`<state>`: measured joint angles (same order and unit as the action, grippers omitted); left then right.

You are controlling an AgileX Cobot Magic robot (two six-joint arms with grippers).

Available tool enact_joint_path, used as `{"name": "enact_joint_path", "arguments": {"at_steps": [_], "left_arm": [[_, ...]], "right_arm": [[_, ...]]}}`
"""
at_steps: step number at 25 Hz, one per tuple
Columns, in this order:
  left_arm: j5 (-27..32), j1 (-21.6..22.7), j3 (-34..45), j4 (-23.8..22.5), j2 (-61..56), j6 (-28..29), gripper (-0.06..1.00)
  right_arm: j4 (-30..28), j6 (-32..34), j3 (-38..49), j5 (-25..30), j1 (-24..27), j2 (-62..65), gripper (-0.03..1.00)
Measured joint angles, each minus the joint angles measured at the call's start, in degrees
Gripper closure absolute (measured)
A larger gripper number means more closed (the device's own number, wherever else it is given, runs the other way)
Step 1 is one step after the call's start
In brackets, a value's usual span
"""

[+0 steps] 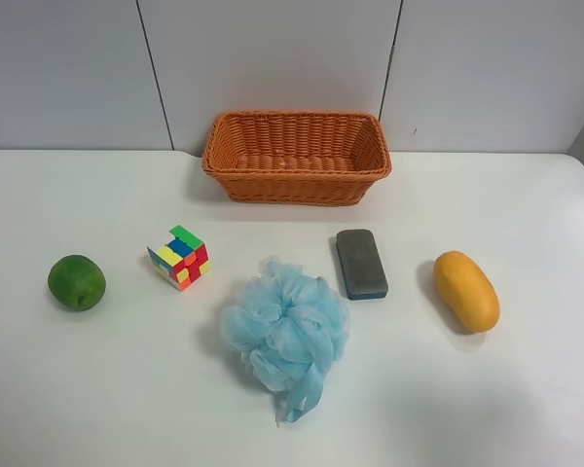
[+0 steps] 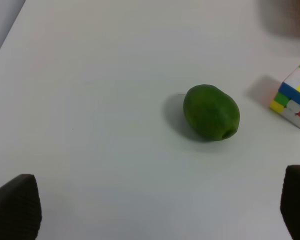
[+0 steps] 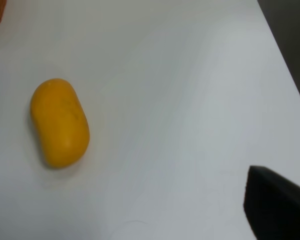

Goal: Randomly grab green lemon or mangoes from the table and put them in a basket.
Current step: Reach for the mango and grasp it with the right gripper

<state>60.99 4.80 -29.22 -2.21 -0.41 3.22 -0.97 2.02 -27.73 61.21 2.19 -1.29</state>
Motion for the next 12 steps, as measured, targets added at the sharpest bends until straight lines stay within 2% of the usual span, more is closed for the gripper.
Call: {"name": "enact_joint_path", "arguments": {"at_steps": [12], "left_arm": [[0.0,0.0,0.0,0.0,0.0,0.0,0.0]], "right_arm": [[0.0,0.0,0.0,0.0,0.0,0.0,-0.03]]}}
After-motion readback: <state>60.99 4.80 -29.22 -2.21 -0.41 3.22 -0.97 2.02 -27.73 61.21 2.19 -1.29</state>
